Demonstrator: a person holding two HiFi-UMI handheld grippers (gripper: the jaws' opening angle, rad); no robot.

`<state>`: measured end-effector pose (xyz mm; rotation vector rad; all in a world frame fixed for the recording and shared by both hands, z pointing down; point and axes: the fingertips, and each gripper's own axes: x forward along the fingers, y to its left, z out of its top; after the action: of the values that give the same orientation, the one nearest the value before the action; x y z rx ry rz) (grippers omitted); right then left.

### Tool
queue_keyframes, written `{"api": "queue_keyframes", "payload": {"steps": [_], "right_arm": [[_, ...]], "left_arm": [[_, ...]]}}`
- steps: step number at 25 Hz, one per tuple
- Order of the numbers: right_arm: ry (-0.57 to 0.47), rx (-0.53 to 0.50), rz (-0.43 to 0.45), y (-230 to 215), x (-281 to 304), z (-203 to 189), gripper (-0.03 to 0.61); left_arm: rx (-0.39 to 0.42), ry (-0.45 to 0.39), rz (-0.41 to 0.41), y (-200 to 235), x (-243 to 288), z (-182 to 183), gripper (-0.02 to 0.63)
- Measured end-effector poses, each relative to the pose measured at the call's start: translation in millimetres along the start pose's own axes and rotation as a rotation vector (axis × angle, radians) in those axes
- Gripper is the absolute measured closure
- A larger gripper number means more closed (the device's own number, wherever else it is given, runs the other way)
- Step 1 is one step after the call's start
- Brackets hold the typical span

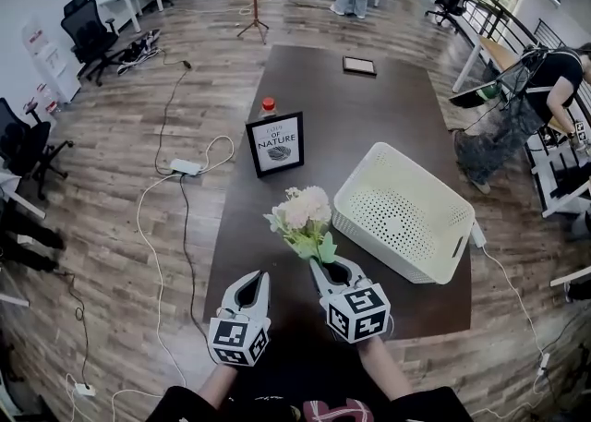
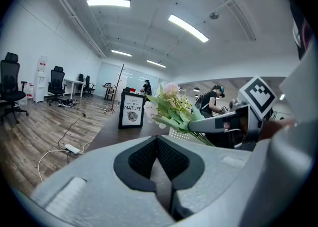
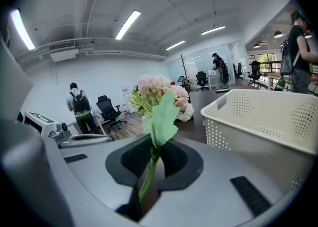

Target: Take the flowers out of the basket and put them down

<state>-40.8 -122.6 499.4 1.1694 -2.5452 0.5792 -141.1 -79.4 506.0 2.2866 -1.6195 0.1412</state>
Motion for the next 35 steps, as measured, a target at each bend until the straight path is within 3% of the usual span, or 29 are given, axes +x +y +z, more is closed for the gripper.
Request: {"api": "queue_keyframes", "payload": {"steps": [35], "right_arm": [[0.124,-0.016,-0.046,-6.9,33.0,-83.6,0.528]], "left_arm": [[0.017,0.0,0.01,24.3,2.3,1.6,0.604]]}}
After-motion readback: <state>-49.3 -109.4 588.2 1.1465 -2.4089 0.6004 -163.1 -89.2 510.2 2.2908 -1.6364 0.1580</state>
